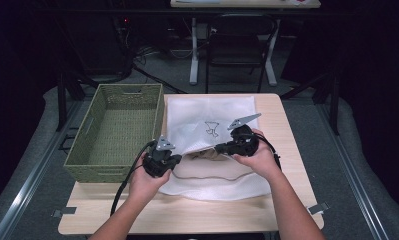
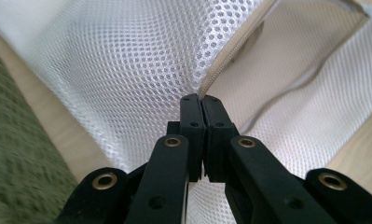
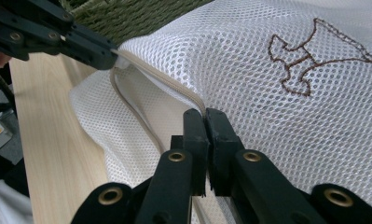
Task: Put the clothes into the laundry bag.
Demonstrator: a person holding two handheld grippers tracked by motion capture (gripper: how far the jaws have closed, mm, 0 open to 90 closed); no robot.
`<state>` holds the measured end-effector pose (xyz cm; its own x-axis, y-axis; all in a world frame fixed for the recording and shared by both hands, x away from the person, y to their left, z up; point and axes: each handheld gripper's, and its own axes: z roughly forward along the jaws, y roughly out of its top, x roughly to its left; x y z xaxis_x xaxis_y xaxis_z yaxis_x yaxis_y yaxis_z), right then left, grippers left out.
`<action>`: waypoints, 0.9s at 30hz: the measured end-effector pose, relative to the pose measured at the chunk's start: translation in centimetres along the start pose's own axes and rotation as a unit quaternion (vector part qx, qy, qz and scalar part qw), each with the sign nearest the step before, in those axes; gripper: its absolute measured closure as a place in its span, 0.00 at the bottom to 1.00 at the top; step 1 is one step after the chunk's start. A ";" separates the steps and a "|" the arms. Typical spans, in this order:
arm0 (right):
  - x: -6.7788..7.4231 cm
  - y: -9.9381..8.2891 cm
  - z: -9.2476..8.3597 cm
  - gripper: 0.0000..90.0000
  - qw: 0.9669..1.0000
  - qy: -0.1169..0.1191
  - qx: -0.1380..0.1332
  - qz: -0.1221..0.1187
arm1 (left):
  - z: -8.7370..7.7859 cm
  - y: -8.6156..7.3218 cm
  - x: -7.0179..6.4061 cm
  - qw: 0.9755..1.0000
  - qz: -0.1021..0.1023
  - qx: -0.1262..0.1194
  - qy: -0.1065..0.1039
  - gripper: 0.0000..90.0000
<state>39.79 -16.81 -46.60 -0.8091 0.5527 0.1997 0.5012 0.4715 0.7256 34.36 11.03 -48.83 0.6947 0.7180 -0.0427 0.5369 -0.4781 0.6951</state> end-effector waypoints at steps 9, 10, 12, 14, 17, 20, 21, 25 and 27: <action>0.0 -0.8 1.5 0.97 0.999 0.011 0.038 -0.006 | 1.6 -1.9 0.0 1.000 -0.006 0.018 -0.012 0.98; 0.0 -0.9 1.6 0.97 0.999 0.014 0.042 -0.010 | 1.7 -2.1 0.1 1.000 -0.007 0.020 -0.019 0.98; 0.0 -1.2 2.0 0.97 0.998 0.019 0.052 -0.015 | 1.9 -2.6 0.2 0.999 -0.010 0.021 -0.026 0.98; -0.1 -1.5 2.4 0.97 0.997 0.023 0.065 -0.020 | 2.1 -3.2 0.3 0.999 -0.012 0.022 -0.031 0.98; 0.0 -2.0 3.1 0.97 0.995 0.028 0.088 -0.025 | 2.7 -4.1 0.7 0.999 -0.015 0.024 -0.036 0.97; 0.1 -2.3 3.8 0.97 0.993 0.031 0.106 -0.033 | 3.0 -4.6 0.9 0.999 -0.020 0.024 -0.036 0.97; 0.2 -2.4 4.0 0.96 0.993 0.031 0.110 -0.033 | 3.0 -4.6 1.0 0.999 -0.017 0.026 -0.036 0.97; 0.3 -2.7 4.2 0.96 0.993 0.028 0.111 -0.033 | 2.9 -4.6 0.9 0.999 -0.017 0.023 -0.033 0.96; 0.2 -2.8 4.1 0.95 0.993 0.030 0.107 -0.028 | 3.0 -4.7 0.8 0.999 -0.015 0.024 -0.032 0.95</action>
<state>39.52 -15.21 -51.29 -0.8513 0.4825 0.2064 0.5034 0.6398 0.5808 33.84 12.34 -54.26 0.7054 0.7003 -0.1097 0.5800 -0.4813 0.6573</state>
